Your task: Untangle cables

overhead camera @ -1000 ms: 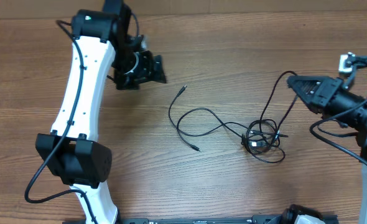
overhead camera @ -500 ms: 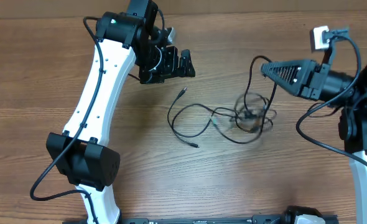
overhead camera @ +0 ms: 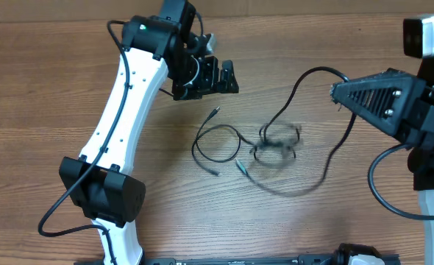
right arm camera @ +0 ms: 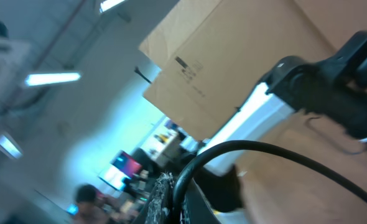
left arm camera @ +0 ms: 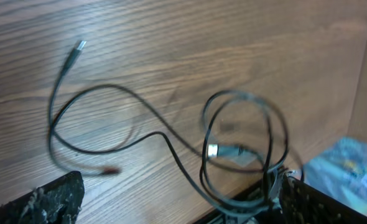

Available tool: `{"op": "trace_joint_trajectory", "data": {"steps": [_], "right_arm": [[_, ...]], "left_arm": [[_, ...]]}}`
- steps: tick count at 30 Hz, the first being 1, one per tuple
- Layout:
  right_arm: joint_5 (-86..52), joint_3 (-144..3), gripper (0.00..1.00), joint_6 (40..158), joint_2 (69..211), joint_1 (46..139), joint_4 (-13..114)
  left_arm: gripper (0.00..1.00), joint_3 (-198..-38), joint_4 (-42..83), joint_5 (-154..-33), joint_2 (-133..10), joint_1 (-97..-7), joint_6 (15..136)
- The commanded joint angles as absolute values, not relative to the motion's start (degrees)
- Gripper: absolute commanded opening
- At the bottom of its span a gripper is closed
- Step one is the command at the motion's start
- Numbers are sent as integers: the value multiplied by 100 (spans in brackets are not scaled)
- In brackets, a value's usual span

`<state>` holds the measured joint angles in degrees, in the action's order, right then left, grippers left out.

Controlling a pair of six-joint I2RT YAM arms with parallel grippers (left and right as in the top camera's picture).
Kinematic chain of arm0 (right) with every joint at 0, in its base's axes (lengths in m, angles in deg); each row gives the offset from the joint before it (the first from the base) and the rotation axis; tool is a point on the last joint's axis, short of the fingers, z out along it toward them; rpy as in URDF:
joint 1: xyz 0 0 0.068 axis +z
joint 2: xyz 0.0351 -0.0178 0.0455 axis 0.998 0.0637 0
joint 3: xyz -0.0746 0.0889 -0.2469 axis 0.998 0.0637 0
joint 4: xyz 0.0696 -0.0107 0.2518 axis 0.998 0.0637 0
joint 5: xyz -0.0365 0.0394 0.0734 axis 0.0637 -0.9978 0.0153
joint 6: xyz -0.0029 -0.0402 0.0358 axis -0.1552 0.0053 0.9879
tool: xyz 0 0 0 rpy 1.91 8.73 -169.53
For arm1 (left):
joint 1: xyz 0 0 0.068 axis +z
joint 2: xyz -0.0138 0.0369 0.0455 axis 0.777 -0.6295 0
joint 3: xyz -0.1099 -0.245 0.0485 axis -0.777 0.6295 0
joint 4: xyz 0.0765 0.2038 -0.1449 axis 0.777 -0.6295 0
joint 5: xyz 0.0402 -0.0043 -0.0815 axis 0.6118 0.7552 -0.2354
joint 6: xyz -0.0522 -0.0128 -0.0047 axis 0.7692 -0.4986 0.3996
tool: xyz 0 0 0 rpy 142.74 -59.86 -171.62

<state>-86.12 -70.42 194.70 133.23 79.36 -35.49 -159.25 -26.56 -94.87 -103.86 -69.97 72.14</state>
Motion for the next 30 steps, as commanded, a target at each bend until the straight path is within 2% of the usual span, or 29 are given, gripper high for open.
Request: {"op": "trace_joint_trajectory", "data": {"steps": [1, 6, 9, 14, 19, 20, 22, 23, 26, 29, 30], "right_arm": [[-8394, -7273, 4, 20356, 13411, 7947, -3540], [-8571, -7273, 4, 19829, 13750, 7928, -3265], [-8944, -7271, 4, 19066, 14115, 7809, -2480], [-9545, -7271, 4, 17977, 14858, 7650, -1112], [-9615, -7269, 5, 17291, 15437, 7652, -1094], [-9600, -7269, 11, 17153, 15494, 7652, -1092], [-9556, -7269, 31, 16721, 15588, 7652, -1090], [-9548, -7267, 38, 16592, 15621, 7652, -1083], [-9377, -7267, 40, 16085, 15680, 7652, -806], [-8912, -7267, 61, 15258, 15684, 7652, 110], [-8490, -7267, 70, 14542, 15684, 7652, 987]], "left_arm": [[100, -15907, -2654, -9657, -10353, -7207, 6860], [100, -15870, -2606, -8875, -10355, -7441, 7314], [100, -15822, -2647, -8173, -10355, -7539, 7747], [100, -15750, -2649, -8046, -10355, -7543, 7769], [100, -15638, -2621, -7624, -10355, -7532, 8088], [100, -15617, -2623, -7484, -10355, -7532, 8186], [100, -15553, -2606, -7277, -10355, -7532, 8267], [100, -15531, -2595, -7209, -10355, -7532, 8278], [99, -15461, -2534, -7102, -10355, -7532, 8278], [100, -15457, -2466, -7109, -10355, -7535, 8278], [100, -15457, -2464, -7109, -10355, -7535, 8276]]}}
